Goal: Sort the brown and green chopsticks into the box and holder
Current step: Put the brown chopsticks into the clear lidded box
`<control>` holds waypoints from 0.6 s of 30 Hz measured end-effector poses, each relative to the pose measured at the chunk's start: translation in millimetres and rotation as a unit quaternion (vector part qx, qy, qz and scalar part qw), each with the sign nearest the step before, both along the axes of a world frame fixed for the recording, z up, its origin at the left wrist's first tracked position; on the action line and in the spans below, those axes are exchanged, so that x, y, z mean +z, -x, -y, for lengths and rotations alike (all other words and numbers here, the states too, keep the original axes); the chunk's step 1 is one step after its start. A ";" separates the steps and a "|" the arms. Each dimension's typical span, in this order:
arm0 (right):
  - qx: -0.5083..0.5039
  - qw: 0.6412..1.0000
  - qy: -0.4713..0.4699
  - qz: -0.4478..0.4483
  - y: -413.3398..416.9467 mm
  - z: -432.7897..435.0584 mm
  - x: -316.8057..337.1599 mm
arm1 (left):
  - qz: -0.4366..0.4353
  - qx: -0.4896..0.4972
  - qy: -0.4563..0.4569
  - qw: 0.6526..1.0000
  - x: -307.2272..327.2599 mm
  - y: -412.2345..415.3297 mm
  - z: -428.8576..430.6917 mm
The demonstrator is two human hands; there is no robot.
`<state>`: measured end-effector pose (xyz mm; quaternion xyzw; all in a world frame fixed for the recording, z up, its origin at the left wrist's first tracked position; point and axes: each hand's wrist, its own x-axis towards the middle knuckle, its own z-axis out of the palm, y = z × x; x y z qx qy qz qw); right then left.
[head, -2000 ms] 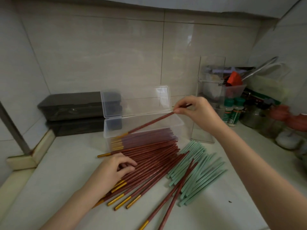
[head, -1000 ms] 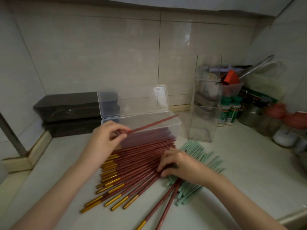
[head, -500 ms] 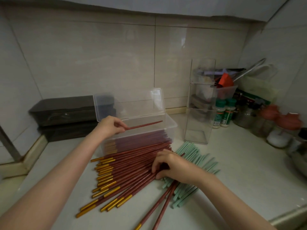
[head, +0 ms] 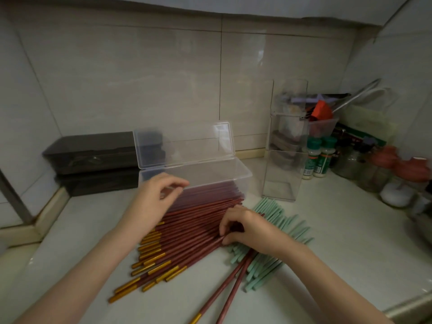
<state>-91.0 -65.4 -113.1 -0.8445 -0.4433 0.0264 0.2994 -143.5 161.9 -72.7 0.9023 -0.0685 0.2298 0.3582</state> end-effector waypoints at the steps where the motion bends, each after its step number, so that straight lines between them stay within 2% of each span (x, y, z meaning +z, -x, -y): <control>1: -0.003 1.000 -0.012 0.008 -0.4 1.9 3.1 | -0.004 -0.009 -0.001 1.000 -5.8 10.5 1.0; 6: -0.062 0.996 -0.053 0.020 -8.9 21.1 34.7 | -0.061 -0.008 -0.015 0.998 -36.2 36.1 -11.1; 9: -0.116 0.987 -0.100 0.050 -17.5 30.5 60.4 | -0.124 -0.021 -0.014 0.992 -47.1 38.4 -12.0; 13: -0.170 0.968 -0.162 0.087 -33.3 18.9 83.4 | -0.142 -0.033 -0.078 0.986 -57.6 34.3 -6.9; 18: -0.162 0.977 -0.119 0.075 -60.2 -16.9 84.8 | -0.132 -0.022 -0.049 0.990 -59.3 33.6 -0.9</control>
